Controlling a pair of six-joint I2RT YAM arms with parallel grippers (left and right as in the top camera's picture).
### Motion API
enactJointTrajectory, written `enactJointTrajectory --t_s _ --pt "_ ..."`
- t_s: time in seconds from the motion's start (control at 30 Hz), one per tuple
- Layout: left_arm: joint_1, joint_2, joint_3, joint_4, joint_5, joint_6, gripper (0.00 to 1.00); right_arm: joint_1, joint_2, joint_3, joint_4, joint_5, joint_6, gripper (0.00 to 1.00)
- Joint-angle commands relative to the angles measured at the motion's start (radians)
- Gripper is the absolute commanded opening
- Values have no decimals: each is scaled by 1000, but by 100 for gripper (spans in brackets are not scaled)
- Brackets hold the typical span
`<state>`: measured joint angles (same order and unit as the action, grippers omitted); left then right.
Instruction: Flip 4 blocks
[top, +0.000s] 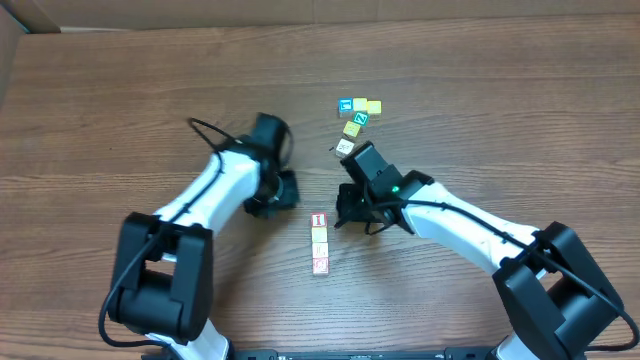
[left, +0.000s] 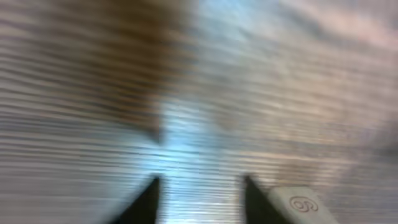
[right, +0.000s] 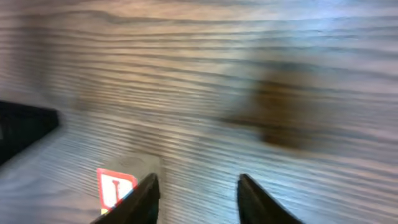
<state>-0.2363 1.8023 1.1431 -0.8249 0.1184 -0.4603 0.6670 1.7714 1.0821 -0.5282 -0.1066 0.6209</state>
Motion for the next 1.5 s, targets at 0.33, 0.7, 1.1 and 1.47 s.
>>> enactJointTrajectory --t_s 0.33,0.7,1.1,1.47 --pt "311 9 216 -114 5 71 100 -398 -87 241 -241 87 -162 100" --pt "327 9 216 -61 5 41 100 -537 -86 241 -241 87 -161 100" --pt "327 9 216 -53 5 41 100 -537 -86 241 -241 87 -161 100" --pt "327 9 216 -53 5 41 100 -536 -357 240 -240 95 -161 100"
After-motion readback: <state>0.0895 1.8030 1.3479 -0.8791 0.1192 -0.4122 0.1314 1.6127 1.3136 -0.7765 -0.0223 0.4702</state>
